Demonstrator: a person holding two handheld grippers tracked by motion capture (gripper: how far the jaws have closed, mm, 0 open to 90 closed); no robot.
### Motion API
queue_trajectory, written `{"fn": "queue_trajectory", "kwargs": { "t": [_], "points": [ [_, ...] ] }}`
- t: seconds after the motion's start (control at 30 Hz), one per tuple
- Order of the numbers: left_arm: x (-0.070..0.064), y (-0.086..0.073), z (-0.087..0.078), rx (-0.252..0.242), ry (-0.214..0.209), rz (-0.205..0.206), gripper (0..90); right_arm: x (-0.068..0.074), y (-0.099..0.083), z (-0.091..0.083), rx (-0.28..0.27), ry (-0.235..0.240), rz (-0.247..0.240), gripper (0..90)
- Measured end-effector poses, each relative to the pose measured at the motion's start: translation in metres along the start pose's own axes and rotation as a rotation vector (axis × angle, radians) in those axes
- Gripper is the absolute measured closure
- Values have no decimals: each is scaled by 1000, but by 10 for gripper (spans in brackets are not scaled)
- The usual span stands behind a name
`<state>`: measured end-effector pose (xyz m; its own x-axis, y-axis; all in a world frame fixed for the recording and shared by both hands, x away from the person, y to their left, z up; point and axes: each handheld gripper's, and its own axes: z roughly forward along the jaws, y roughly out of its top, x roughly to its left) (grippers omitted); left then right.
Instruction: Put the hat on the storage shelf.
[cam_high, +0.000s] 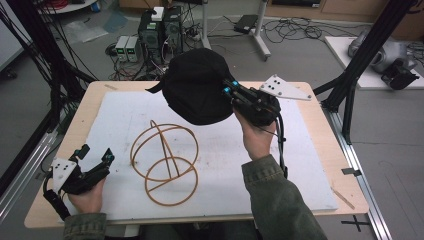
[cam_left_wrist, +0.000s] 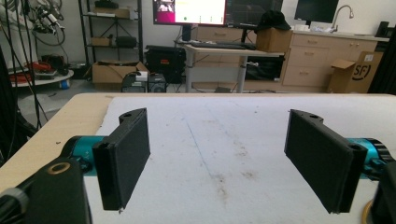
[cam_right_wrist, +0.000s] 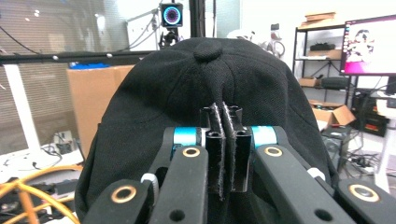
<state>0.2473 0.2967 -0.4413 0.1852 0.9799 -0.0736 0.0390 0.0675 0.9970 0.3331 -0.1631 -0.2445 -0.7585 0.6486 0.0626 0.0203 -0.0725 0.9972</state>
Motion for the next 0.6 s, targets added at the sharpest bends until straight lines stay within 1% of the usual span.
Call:
{"fn": "queue_trajectory", "kwargs": {
  "t": [0.07, 0.17, 0.2, 0.3, 0.37, 0.4, 0.43, 0.47, 0.5, 0.53, 0.57, 0.6],
  "points": [
    [0, 0, 0, 0, -1, 0, 225, 2, 1, 0, -6, 19, 10, 886],
    [0, 0, 0, 0, -2, 0, 225, 5, 1, -1, -14, 30, 13, 886],
    [0, 0, 0, 0, -2, 0, 225, 9, 2, -1, -17, 47, 21, 886],
    [0, 0, 0, 3, -2, 1, 225, 14, 1, -2, -18, 78, 25, 886],
    [0, 0, 0, 3, -2, 1, 225, 15, 1, -2, -19, 84, 24, 886],
    [0, 0, 0, 4, -3, 1, 225, 19, 0, -2, -19, 108, 22, 886],
    [0, 0, 0, 4, -3, 1, 225, 19, 0, -2, -19, 108, 22, 886],
    [0, 0, 0, 4, -3, 0, 225, 21, -2, -2, -26, 140, 27, 885],
    [0, 0, 0, 4, -3, 0, 225, 21, -2, -2, -26, 140, 27, 885],
    [0, 0, 0, 5, -3, 0, 225, 24, -2, -3, -30, 165, 25, 886],
    [0, 0, 1, 3, -3, -2, 225, 24, -2, -3, -30, 165, 25, 886],
    [0, 0, 1, 3, -3, -1, 225, 27, -3, -4, -35, 191, 19, 886]
  ]
}}
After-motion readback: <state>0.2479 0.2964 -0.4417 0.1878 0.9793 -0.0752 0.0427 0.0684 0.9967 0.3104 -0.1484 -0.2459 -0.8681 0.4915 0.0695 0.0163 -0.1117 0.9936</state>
